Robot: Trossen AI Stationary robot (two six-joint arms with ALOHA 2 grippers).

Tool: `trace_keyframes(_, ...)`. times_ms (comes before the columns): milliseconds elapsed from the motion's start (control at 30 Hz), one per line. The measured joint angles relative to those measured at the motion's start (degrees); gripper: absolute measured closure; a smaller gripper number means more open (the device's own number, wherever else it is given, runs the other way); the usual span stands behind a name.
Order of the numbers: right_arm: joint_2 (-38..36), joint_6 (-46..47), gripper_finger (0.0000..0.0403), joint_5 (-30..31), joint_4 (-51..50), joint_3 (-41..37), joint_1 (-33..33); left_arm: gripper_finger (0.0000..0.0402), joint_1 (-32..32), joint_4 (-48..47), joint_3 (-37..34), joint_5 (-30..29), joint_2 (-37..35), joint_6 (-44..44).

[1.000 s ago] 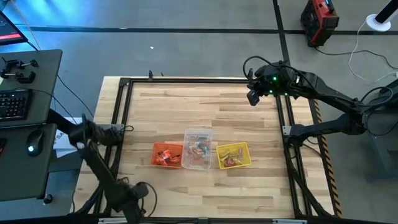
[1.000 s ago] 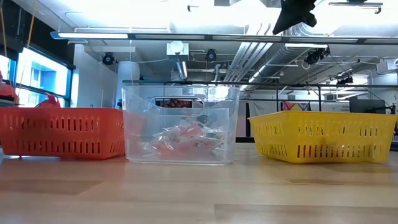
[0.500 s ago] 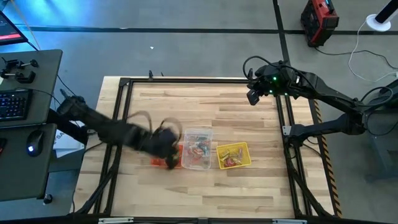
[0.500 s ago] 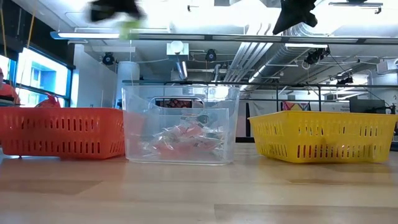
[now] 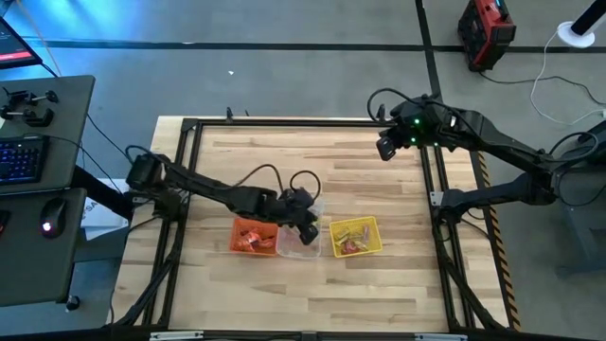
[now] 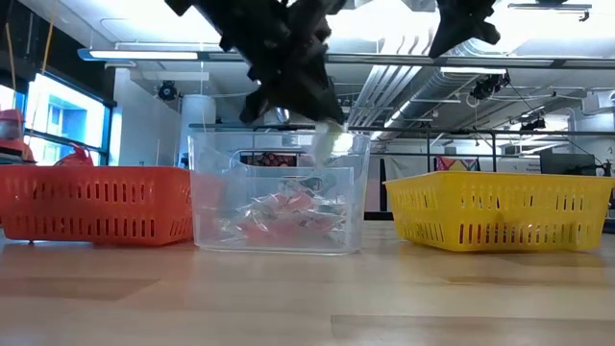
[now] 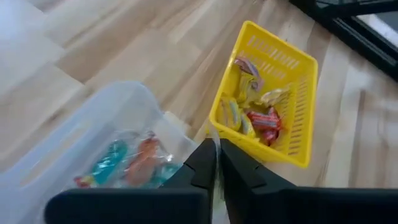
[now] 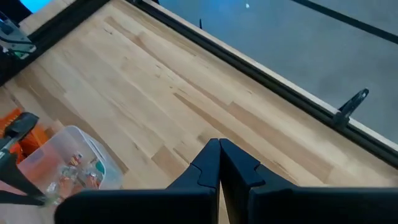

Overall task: Sort candy by brand, put in halloween buckets
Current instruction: Put the green gummy into the transparent bin, then return to Home Position

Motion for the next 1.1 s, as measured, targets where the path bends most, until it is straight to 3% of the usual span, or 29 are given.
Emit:
trace_keyframes(167, 0.01, 0.31, 0.0402, -0.01, -1.59, 0.0, 0.0, 0.0349, 0.05, -0.35, 0.0, 0.75, 1.0, -0.92)
trace_keyframes(400, 0.01, 0.31, 0.0402, -0.03, -1.58, 0.0, 0.0, 0.0262, 0.7, -2.45, 0.04, -1.55, -3.37, -1.08)
trace_keyframes(533, 0.01, 0.27, 0.0402, -0.06, -2.05, 0.0, 0.02, 0.0231, 2.28, -6.78, 0.02, -2.27, -11.12, 2.44)
trace_keyframes(667, 0.01, -0.76, 0.0402, -2.1, -2.99, 0.0, 0.0, 0.0226, 3.73, -11.02, -0.73, -7.35, -22.24, 9.1)
trace_keyframes(767, 0.01, -1.65, 0.0402, -5.72, -2.95, 0.0, 0.02, 0.023, 4.54, -9.82, -6.65, -10.86, -31.21, 11.77)
trace_keyframes(900, 0.01, -1.49, 0.0402, -9.37, -4.48, 0.0, 0.49, 0.0253, 4.55, -0.87, -21.39, -13.39, -43.88, 11.37)
trace_keyframes(1100, 0.01, -0.18, 0.0402, -14.32, -6.51, 0.0, 5.19, 0.0342, 4.82, 16.17, -43.1, -13.59, -62.55, 10.48)
